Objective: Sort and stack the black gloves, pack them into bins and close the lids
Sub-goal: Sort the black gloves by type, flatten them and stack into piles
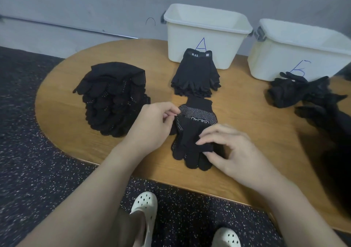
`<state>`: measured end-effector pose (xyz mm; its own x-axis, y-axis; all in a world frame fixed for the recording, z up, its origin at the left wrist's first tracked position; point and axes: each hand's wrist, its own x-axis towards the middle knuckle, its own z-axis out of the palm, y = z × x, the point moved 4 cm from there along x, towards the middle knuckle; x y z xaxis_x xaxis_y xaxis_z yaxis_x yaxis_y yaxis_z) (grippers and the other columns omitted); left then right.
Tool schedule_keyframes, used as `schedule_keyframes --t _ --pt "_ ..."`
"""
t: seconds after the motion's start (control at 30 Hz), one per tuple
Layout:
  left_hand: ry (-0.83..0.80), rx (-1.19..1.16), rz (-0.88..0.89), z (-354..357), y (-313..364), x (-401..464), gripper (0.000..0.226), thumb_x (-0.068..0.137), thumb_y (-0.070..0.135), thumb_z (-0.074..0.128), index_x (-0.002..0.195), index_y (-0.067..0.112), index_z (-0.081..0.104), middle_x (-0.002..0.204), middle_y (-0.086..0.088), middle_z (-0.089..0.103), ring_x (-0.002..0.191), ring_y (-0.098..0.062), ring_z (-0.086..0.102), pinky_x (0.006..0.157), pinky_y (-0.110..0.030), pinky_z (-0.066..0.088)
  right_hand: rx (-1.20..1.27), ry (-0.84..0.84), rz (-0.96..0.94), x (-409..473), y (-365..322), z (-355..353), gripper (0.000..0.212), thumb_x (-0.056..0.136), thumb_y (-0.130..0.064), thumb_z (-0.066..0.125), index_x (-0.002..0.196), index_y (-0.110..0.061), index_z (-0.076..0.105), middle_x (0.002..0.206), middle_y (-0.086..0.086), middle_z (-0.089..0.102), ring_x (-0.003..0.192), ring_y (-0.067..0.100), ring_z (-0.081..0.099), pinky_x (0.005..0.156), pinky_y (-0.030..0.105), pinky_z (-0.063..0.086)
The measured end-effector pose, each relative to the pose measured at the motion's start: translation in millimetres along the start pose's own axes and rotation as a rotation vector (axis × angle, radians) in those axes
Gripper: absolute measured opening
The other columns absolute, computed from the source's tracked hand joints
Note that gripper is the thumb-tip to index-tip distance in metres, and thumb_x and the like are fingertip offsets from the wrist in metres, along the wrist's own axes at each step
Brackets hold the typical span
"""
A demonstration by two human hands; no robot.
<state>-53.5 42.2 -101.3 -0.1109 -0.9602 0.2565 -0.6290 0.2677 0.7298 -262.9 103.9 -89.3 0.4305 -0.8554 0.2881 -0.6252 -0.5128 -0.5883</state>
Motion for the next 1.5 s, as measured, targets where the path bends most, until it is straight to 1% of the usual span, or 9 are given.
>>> schedule_keyframes --t 0.13,0.23,0.37,0.57,0.87,1.1,1.27,1.4,1.5 --pt "0.009 0.004 0.094 0 9 -4 0.027 0.103 0.005 0.053 0.112 0.016 0.076 0.082 0.024 0.058 0.072 0.018 0.053 0.069 -0.004 0.036 -0.137 -0.076 0.001 -5 -2 6 0.027 0.087 -0.045 0.067 0.111 -0.036 0.076 0.117 -0.023 0.059 0.111 0.006 0.056 0.097 0.043 0.048" --pt "-0.04 0.036 0.235 3 22 -10 0.032 0.107 0.016 0.047 0.127 0.017 0.071 0.121 0.012 0.067 0.11 0.007 0.057 0.099 -0.024 0.044 -0.119 -0.046 0.028 -10 -8 2 0.038 0.088 -0.055 0.065 0.117 -0.031 0.074 0.128 -0.02 0.057 0.122 0.005 0.054 0.104 0.044 0.046" --pt "-0.242 0.224 0.315 19 29 -31 0.05 0.109 0.035 0.031 0.154 0.019 0.046 0.166 0.005 0.033 0.155 -0.008 0.02 0.128 -0.032 0.013 -0.204 0.125 0.135 -10 -16 0 0.052 0.105 -0.049 0.038 0.145 -0.019 0.056 0.152 -0.01 0.046 0.143 0.01 0.041 0.119 0.045 0.036" --pt "-0.395 0.451 0.342 35 22 -44 0.065 0.106 0.044 0.008 0.165 0.018 0.013 0.173 0.006 0.002 0.157 -0.005 -0.012 0.129 -0.033 -0.006 -0.462 -0.243 0.26 -9 -5 26 0.067 0.103 -0.054 0.0 0.164 -0.025 -0.003 0.171 -0.012 -0.009 0.153 -0.002 -0.018 0.128 0.033 -0.01" --pt "-0.449 0.551 0.165 32 15 -47 0.082 0.09 0.057 -0.011 0.163 0.018 -0.014 0.169 0.007 -0.023 0.152 -0.002 -0.028 0.127 -0.033 -0.013 -0.551 -0.296 0.396 -20 -4 23 0.078 0.096 -0.062 -0.008 0.161 -0.02 -0.017 0.168 -0.006 -0.024 0.153 0.006 -0.026 0.128 0.039 -0.012" --pt "-0.407 0.512 0.063 30 17 -47 0.081 0.096 0.059 0.004 0.164 0.018 -0.01 0.171 0.005 -0.017 0.154 -0.002 -0.02 0.127 -0.03 -0.012 -0.548 -0.265 0.486 -31 6 13 0.096 0.088 -0.077 -0.011 0.163 -0.016 -0.012 0.17 -0.002 -0.019 0.154 0.009 -0.025 0.127 0.038 -0.013" --pt "-0.279 0.35 0.115 18 29 -31 0.058 0.11 0.043 0.028 0.162 0.018 0.029 0.169 0.004 0.025 0.156 -0.007 0.013 0.128 -0.028 -0.002 -0.387 -0.035 0.494 -23 11 3 0.087 0.098 -0.071 0.005 0.164 -0.015 0.017 0.171 -0.002 0.016 0.158 0.012 0.002 0.129 0.036 -0.001" --pt "-0.282 0.325 0.232 19 35 -14 0.038 0.107 0.034 0.047 0.143 0.024 0.058 0.142 0.011 0.056 0.135 -0.011 0.045 0.121 -0.032 0.021 -0.296 0.164 0.356 2 20 0 0.059 0.104 -0.057 0.035 0.136 -0.015 0.06 0.138 -0.003 0.056 0.134 0.018 0.045 0.117 0.04 0.032" --pt "-0.343 0.361 0.204 20 33 -9 0.041 0.102 0.042 0.057 0.141 0.029 0.058 0.132 0.014 0.055 0.123 -0.009 0.045 0.115 -0.035 0.026 -0.289 0.126 0.344 19 28 -1 0.037 0.093 -0.052 0.06 0.114 -0.022 0.068 0.111 -0.01 0.053 0.11 0.013 0.044 0.102 0.037 0.039"
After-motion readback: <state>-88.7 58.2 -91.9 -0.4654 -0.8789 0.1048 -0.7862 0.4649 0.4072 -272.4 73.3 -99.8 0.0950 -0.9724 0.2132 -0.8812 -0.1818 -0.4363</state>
